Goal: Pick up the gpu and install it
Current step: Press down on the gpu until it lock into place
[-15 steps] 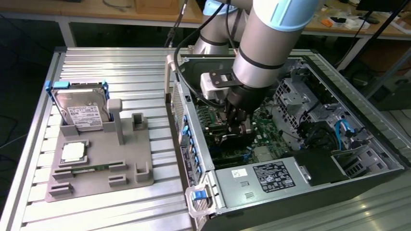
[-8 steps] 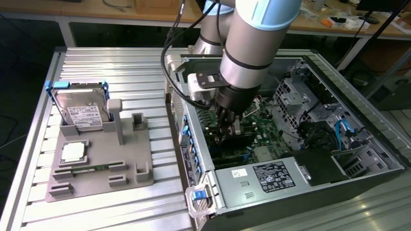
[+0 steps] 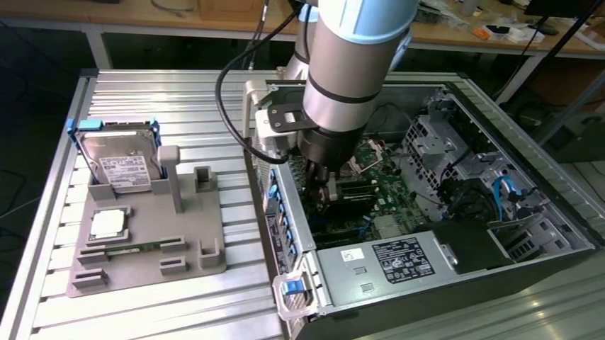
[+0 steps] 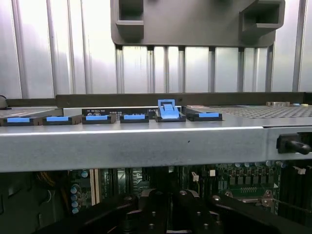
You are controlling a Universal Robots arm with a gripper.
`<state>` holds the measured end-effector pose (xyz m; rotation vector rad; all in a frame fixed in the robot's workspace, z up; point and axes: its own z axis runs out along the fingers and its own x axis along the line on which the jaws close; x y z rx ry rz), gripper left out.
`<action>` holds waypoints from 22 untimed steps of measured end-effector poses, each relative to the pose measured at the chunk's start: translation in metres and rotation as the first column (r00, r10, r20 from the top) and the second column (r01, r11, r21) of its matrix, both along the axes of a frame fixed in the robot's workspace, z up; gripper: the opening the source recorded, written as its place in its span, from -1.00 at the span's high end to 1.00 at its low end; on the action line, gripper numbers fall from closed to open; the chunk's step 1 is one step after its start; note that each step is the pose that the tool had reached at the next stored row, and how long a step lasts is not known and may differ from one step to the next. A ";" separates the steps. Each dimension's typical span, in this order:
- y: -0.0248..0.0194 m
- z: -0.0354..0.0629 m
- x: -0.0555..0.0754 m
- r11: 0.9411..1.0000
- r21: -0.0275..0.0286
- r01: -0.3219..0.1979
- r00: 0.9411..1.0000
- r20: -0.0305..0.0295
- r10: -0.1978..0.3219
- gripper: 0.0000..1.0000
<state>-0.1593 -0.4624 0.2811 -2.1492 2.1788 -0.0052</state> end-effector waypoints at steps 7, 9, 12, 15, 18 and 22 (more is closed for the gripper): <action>-0.0001 -0.0038 -0.001 1.000 0.000 0.000 1.000 0.000 0.000 0.79; -0.0001 -0.0063 -0.001 1.000 0.000 0.000 1.000 0.000 0.000 0.79; -0.0002 -0.0096 -0.001 1.000 -0.001 0.000 1.000 -0.001 0.000 0.79; -0.0001 -0.0122 -0.001 1.000 0.000 0.000 1.000 0.000 0.000 0.79; -0.0001 -0.0121 -0.002 1.000 0.000 0.000 1.000 0.000 0.000 0.79; 0.0003 -0.0073 -0.001 1.000 0.003 0.000 1.000 0.002 0.000 0.79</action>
